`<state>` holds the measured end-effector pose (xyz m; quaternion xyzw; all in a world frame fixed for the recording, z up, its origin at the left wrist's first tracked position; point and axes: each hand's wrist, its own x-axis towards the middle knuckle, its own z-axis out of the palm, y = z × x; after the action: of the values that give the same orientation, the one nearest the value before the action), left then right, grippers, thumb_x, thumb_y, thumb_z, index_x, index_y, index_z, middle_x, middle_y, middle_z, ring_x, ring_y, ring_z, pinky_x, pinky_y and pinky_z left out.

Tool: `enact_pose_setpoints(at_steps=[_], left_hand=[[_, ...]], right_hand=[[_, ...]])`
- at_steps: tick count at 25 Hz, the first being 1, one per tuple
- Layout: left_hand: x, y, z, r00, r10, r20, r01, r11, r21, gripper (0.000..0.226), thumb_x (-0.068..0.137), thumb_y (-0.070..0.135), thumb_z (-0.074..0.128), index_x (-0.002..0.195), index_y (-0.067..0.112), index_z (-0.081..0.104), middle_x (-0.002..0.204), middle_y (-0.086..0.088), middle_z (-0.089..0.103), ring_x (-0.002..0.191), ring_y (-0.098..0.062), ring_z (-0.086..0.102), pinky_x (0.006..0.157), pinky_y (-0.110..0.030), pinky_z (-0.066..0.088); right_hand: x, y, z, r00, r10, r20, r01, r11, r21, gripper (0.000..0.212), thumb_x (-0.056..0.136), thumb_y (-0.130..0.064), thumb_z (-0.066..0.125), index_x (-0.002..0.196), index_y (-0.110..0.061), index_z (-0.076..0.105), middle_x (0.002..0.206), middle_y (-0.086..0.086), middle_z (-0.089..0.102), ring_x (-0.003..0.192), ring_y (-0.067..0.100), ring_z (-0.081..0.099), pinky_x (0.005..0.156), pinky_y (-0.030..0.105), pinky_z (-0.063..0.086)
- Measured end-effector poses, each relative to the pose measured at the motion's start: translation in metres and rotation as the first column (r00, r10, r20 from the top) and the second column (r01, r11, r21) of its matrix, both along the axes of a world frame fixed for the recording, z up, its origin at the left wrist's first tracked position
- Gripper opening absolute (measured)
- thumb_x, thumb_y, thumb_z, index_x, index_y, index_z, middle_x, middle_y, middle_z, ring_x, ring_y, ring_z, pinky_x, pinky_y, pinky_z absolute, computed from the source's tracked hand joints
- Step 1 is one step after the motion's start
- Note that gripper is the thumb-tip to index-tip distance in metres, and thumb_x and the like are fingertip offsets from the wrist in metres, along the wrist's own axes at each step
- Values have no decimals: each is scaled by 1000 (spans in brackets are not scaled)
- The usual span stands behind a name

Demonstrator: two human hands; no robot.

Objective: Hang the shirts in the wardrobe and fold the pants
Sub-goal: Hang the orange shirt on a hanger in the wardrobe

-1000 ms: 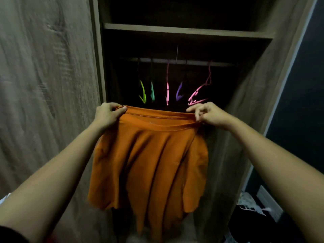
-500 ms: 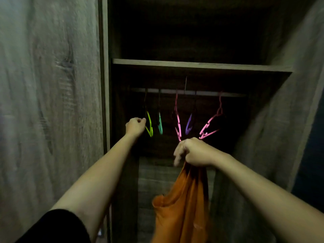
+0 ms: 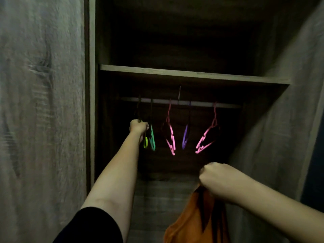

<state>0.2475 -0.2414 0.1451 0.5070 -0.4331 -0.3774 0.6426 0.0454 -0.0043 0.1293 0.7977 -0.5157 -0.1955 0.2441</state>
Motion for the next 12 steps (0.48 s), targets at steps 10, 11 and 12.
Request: enact_pose_setpoints(at_steps=[10, 11, 12], left_hand=[[-6, 68, -9, 957, 177, 228, -207, 971, 118, 35, 93, 17, 43, 122, 1, 54, 119, -16, 60, 107, -33, 59, 91, -39, 49], [-4, 85, -17, 928, 221, 299, -262, 959, 105, 37, 94, 22, 42, 123, 1, 53, 121, -17, 59, 110, -35, 57, 91, -38, 47], [-2, 108, -27, 892, 252, 376, -299, 952, 70, 39, 94, 26, 43, 124, 3, 53, 122, -18, 58, 112, -35, 56, 91, -37, 45]], right_hand=[[-27, -25, -14, 947, 27, 321, 12, 993, -118, 39, 85, -11, 47, 122, -16, 56, 131, 6, 48, 116, 28, 54, 95, 36, 46], [-29, -28, -14, 920, 42, 390, 14, 990, -138, 42, 82, -12, 50, 123, -17, 56, 133, 6, 46, 119, 27, 52, 96, 34, 45], [-32, -30, -16, 886, 45, 461, 22, 990, -139, 45, 80, -11, 53, 124, -18, 57, 135, 6, 46, 122, 26, 50, 97, 32, 44]])
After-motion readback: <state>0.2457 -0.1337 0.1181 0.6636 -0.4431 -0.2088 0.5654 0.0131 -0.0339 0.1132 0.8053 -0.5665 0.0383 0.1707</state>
